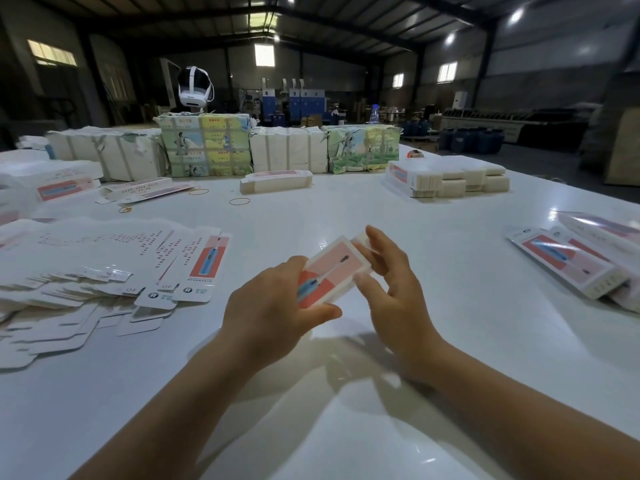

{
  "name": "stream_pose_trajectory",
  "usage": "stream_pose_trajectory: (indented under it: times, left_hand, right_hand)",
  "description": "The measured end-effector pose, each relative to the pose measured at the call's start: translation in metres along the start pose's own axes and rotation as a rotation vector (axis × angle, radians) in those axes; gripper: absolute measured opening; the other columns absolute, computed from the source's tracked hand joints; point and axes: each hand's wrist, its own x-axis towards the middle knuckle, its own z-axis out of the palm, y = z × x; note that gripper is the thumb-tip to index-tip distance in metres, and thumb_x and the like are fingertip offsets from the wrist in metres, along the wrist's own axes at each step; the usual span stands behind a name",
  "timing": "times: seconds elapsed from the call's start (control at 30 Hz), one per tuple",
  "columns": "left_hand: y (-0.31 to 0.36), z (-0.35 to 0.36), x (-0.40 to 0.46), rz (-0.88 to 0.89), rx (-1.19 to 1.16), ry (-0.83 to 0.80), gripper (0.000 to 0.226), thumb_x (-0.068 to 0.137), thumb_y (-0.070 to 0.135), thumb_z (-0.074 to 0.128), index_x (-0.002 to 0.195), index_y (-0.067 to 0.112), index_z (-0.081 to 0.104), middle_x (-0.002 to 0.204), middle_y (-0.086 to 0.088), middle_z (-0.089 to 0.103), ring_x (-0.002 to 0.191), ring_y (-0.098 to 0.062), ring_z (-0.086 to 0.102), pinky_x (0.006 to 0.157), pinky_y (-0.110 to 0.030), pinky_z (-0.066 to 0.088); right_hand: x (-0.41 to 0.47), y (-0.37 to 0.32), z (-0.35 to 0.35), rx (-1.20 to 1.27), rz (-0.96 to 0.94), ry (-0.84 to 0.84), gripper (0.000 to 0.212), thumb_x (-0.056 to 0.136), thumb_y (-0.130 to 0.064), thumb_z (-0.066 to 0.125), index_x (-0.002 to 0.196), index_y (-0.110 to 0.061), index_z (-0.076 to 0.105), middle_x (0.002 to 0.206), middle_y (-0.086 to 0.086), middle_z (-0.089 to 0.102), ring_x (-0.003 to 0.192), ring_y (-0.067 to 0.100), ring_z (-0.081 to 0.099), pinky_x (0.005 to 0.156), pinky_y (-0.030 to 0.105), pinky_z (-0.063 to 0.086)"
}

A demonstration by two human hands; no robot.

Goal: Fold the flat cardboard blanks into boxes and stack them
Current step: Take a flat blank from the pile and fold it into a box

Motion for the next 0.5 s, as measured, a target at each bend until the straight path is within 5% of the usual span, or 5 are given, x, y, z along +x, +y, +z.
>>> stream_pose_trajectory:
  times: [0.1,0.17,0.27,0.37,0.5]
  left_hand:
    - [0.0,-0.001,-0.001,0.024,0.007,0.005,0.072,0.06,0.075,0.042,0.12,0.034,0.042,0.118,0.013,0.057,0.073,-0.009,0.057,0.058,-0.007,0.04]
    - [0.0,-0.001,-0.001,0.042,0.044,0.004,0.073,0.061,0.074,0.042,0.122,0.033,0.042,0.119,0.012,0.057,0.073,-0.008,0.055,0.057,-0.006,0.038]
    - [-0.001,0.0,-0.001,0.044,0.111,-0.003,0.07,0.068,0.072,0.052,0.124,0.032,0.042,0.12,0.011,0.057,0.075,-0.009,0.054,0.058,-0.01,0.038]
    - [-0.003,0.0,-0.001,0.046,0.143,-0.008,0.068,0.069,0.072,0.053,0.123,0.032,0.042,0.118,0.011,0.057,0.076,-0.009,0.054,0.057,-0.009,0.037]
    - [0.0,0.004,0.0,0.048,0.206,0.016,0.067,0.07,0.073,0.05,0.121,0.03,0.042,0.115,0.01,0.058,0.077,-0.008,0.051,0.057,-0.009,0.033]
  right_hand:
    - [0.01,-0.002,-0.005,-0.075,0.035,0.09,0.067,0.081,-0.036,0.064,0.134,-0.05,0.025,0.143,-0.017,0.03,0.128,-0.006,0.032,0.102,0.006,0.029]
    - [0.017,0.001,-0.009,0.124,0.243,0.038,0.095,0.069,-0.031,0.077,0.143,-0.041,0.018,0.144,-0.01,0.034,0.128,0.005,0.038,0.108,0.02,0.03]
    - [0.022,0.001,-0.014,0.697,0.52,-0.072,0.066,0.069,-0.004,0.073,0.128,-0.012,0.045,0.116,0.013,0.06,0.101,0.028,0.066,0.091,0.042,0.053]
    - [0.016,0.0,-0.011,0.409,0.344,-0.058,0.022,0.083,-0.001,0.064,0.099,-0.015,0.064,0.092,0.008,0.069,0.089,0.025,0.069,0.077,0.032,0.058]
    - [0.003,0.001,-0.004,-0.268,-0.075,-0.036,0.021,0.097,-0.012,0.049,0.114,-0.018,0.06,0.092,-0.004,0.066,0.082,0.015,0.064,0.073,0.022,0.054]
